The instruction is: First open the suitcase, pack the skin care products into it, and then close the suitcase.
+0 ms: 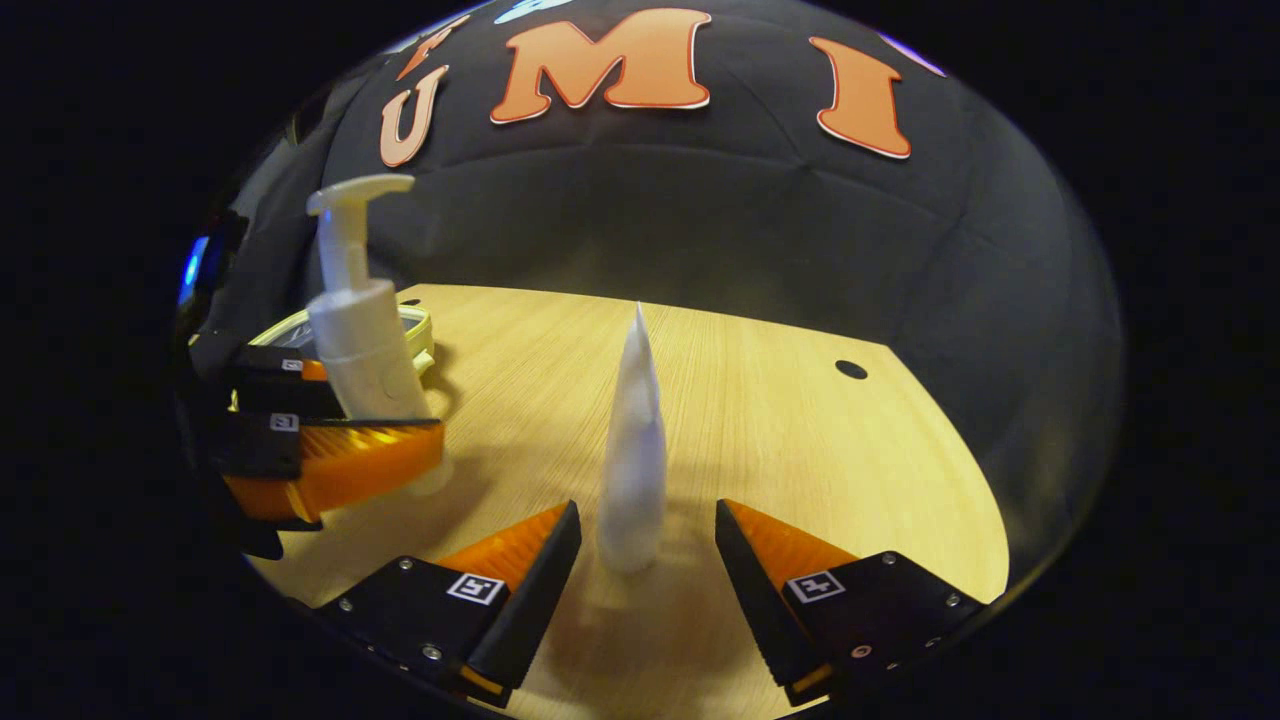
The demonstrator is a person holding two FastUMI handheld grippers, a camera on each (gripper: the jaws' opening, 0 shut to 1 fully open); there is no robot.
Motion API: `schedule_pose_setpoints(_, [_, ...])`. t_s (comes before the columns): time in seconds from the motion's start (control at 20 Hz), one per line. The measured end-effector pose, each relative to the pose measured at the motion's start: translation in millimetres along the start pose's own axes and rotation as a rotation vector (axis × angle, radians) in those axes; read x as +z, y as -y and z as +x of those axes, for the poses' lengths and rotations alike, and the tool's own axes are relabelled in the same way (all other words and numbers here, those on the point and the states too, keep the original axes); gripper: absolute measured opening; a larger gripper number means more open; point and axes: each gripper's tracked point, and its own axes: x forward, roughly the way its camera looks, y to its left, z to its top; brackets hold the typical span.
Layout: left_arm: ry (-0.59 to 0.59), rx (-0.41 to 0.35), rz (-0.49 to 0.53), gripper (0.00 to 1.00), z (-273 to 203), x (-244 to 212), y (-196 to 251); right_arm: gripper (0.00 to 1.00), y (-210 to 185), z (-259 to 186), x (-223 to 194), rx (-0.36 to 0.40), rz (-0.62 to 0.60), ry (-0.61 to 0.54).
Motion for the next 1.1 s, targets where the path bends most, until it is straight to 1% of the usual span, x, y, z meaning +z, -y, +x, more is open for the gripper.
schedule_pose_setpoints(0.1, [0.006, 0.030, 0.006, 0.59, -9.2, 7.0, -8.8, 0.82, -1.8, 7.6, 2.3, 0.015, 0.024, 0.003])
schedule_pose_setpoints(0.2, [0.010, 0.051, -0.002, 0.60, -17.5, 13.9, -16.0, 0.72, -4.7, 11.7, 3.5, 0.031, 0.039, 0.004])
schedule_pose_setpoints(0.25, [0.008, 0.062, -0.009, 0.60, -21.7, 16.8, -20.4, 0.53, -4.7, 13.7, 2.0, 0.026, 0.040, -0.008])
schedule_pose_setpoints(0.3, [0.012, 0.076, -0.016, 0.59, -27.2, 18.8, -25.6, 0.52, -3.9, 12.2, 3.3, 0.021, 0.039, -0.014])
schedule_pose_setpoints(0.35, [0.012, 0.090, -0.025, 0.59, -32.4, 20.9, -30.5, 0.46, -8.2, 10.5, 2.2, 0.040, 0.041, -0.032])
schedule_pose_setpoints(0.4, [0.012, 0.113, -0.031, 0.59, -39.5, 23.5, -38.3, 0.44, -11.9, 6.8, 4.5, 0.052, 0.048, -0.035])
schedule_pose_setpoints(0.45, [0.016, 0.127, -0.037, 0.59, -44.7, 24.7, -43.5, 0.38, -15.0, 3.1, 7.4, 0.063, 0.045, -0.034])
schedule_pose_setpoints(0.5, [0.020, 0.140, -0.043, 0.59, -50.8, 27.3, -50.4, 0.41, -15.6, -0.8, 11.1, 0.067, 0.040, -0.033])
schedule_pose_setpoints(0.7, [0.038, 0.196, -0.070, 0.59, -75.8, 38.2, -75.8, 0.40, -25.3, -17.4, 39.3, 0.092, 0.054, 0.000])
schedule_pose_setpoints(0.95, [0.068, 0.259, -0.075, 0.59, -106.0, 54.2, -108.9, 0.40, -36.8, -37.8, 81.4, 0.101, 0.012, 0.064])
schedule_pose_setpoints(1.1, [0.075, 0.311, -0.069, 0.59, -126.8, 59.2, -130.2, 0.40, -46.4, -53.5, 106.3, 0.136, -0.006, 0.109])
